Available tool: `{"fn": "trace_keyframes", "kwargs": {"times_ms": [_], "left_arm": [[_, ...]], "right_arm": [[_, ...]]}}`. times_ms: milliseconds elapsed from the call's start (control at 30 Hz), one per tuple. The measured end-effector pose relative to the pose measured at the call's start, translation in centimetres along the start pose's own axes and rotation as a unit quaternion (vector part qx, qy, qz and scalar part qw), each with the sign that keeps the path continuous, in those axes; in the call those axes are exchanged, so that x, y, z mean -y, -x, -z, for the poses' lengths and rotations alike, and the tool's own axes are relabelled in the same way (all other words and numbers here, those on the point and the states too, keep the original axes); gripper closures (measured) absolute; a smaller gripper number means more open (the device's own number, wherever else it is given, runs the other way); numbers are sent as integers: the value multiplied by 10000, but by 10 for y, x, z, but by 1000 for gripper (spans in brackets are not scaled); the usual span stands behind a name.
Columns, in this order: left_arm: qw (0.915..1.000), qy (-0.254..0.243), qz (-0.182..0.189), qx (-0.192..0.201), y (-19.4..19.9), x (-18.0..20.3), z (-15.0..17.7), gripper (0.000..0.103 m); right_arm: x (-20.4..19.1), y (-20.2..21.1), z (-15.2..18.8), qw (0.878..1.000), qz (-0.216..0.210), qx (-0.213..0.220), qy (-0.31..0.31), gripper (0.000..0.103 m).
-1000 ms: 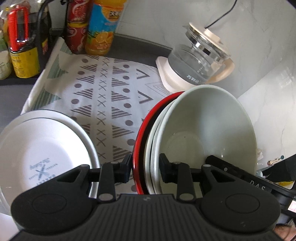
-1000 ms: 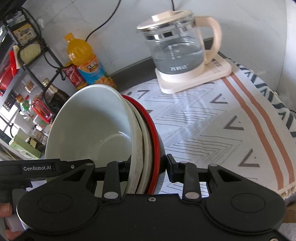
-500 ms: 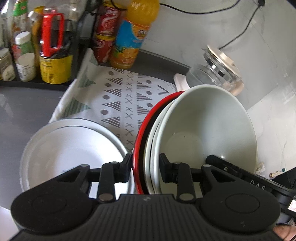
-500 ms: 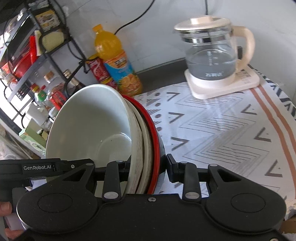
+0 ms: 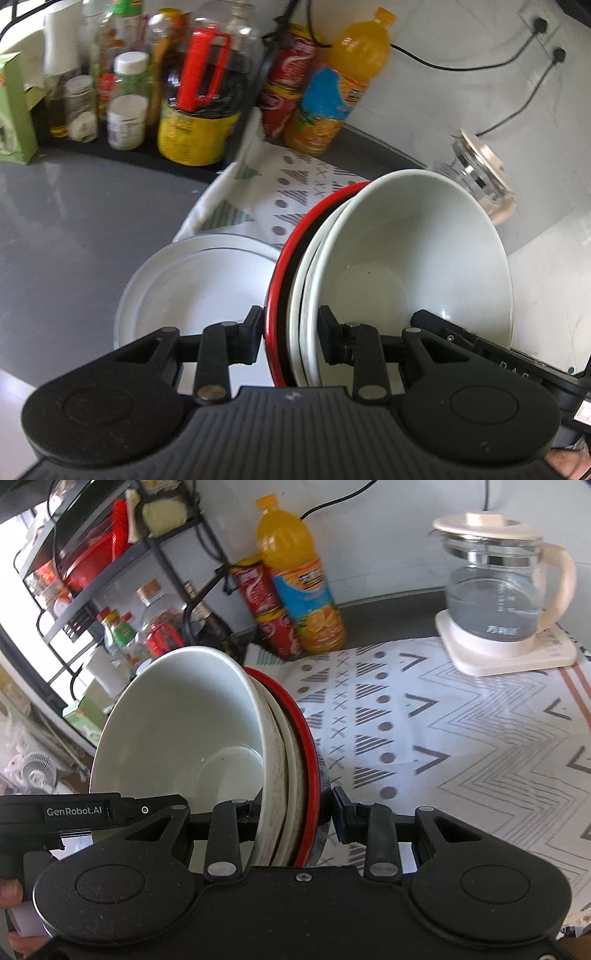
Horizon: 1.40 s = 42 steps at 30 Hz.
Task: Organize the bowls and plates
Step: 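Lift the red bowl stack with both tools and carry it over the plates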
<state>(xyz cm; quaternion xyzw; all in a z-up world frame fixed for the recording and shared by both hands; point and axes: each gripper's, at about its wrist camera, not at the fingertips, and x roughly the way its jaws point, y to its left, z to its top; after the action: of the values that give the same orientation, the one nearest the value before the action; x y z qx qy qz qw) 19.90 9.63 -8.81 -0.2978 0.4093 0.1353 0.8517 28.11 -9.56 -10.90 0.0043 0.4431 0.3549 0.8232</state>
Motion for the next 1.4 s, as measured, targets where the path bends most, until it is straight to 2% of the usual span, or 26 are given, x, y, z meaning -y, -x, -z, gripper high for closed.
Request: {"fn": "trace_keyframes", "kwargs": {"times_ms": [333, 667, 1400], "left_arm": [[9992, 350, -177, -15, 5, -41, 7, 74], [9984, 486, -215, -187, -4, -68, 8, 74], [9973, 503, -114, -522, -30, -83, -2, 74]], "right_arm": [[-31, -26, 6, 9991, -100, -335, 229, 71], [-42, -48, 15, 9981, -8, -587, 200, 71], [-38, -66, 27, 9961, 224, -817, -262, 71]]}}
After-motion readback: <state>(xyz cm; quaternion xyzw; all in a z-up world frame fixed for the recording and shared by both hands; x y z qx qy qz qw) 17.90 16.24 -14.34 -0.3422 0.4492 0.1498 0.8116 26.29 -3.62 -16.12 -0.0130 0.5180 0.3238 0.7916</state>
